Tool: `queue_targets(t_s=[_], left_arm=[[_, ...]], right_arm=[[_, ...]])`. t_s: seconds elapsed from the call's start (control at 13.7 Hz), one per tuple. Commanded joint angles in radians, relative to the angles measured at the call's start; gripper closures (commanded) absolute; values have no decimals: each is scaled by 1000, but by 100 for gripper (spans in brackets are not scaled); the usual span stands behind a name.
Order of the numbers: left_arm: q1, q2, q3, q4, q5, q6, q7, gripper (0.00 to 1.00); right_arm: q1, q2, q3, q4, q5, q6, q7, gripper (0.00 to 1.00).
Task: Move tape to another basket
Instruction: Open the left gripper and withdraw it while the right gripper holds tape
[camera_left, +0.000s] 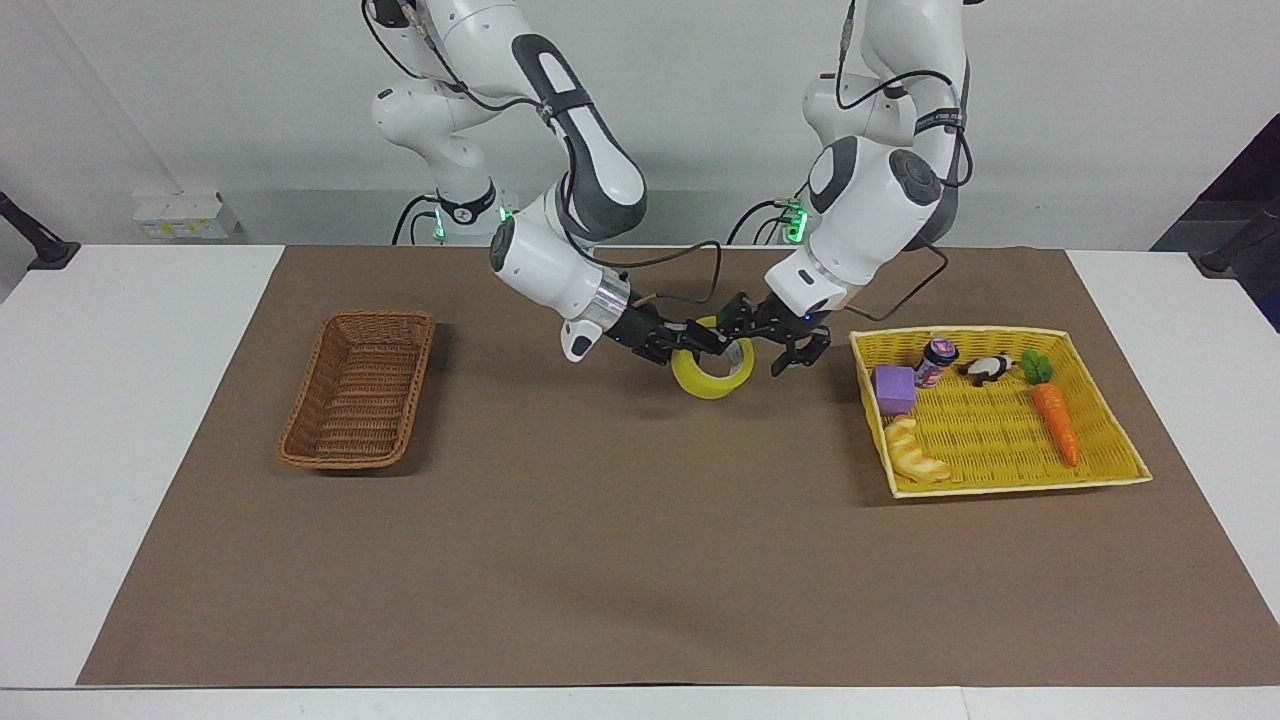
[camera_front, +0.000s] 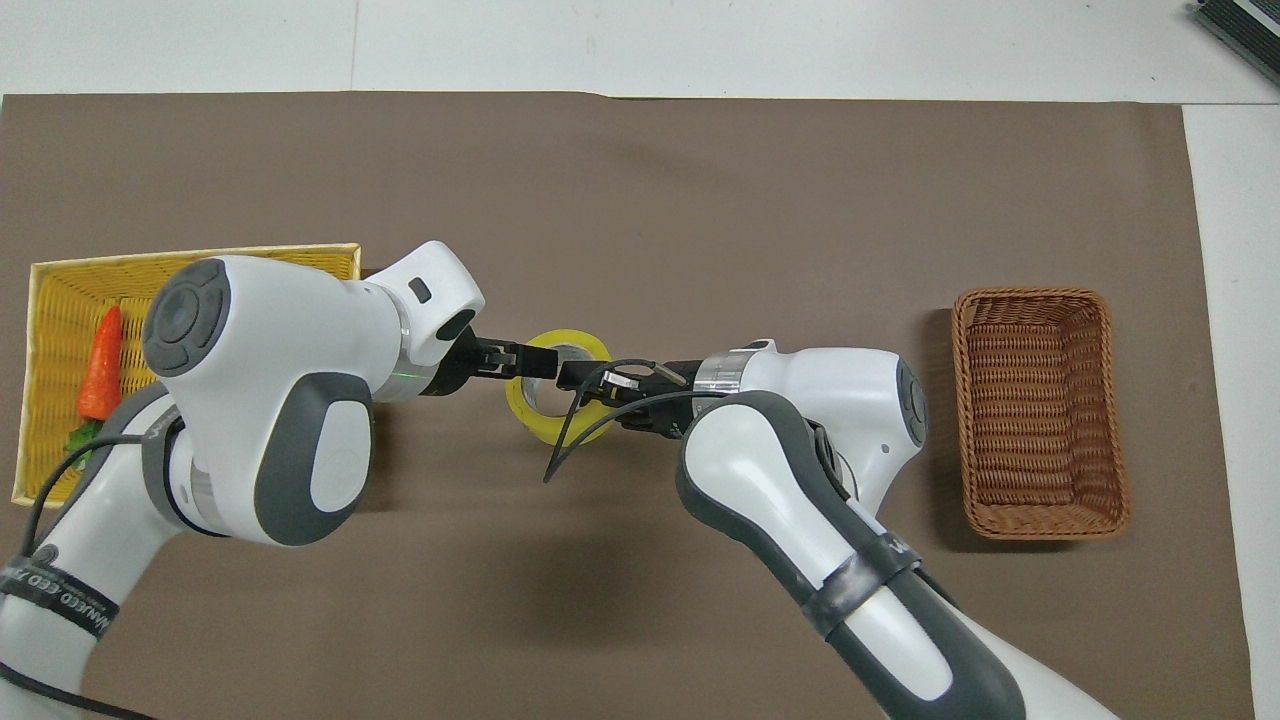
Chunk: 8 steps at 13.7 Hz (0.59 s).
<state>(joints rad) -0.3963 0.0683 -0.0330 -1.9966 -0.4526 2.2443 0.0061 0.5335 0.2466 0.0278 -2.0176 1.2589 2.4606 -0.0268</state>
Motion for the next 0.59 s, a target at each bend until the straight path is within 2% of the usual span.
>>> queue_targets(t_s=[0.0,0.37,0.51], left_arm=[[60,-30,1,44,84,-75,2,0],[186,-28,1,298,395,-362,-1,0],[235,-19,1,418,437,-454,3,0]], right_arm=[[-9,-9,0,-6,34,6,-39,100],[-42,-26,-12,-3,14,6,-31,100],[-75,-35,-14,11,-59,3,-30,100]])
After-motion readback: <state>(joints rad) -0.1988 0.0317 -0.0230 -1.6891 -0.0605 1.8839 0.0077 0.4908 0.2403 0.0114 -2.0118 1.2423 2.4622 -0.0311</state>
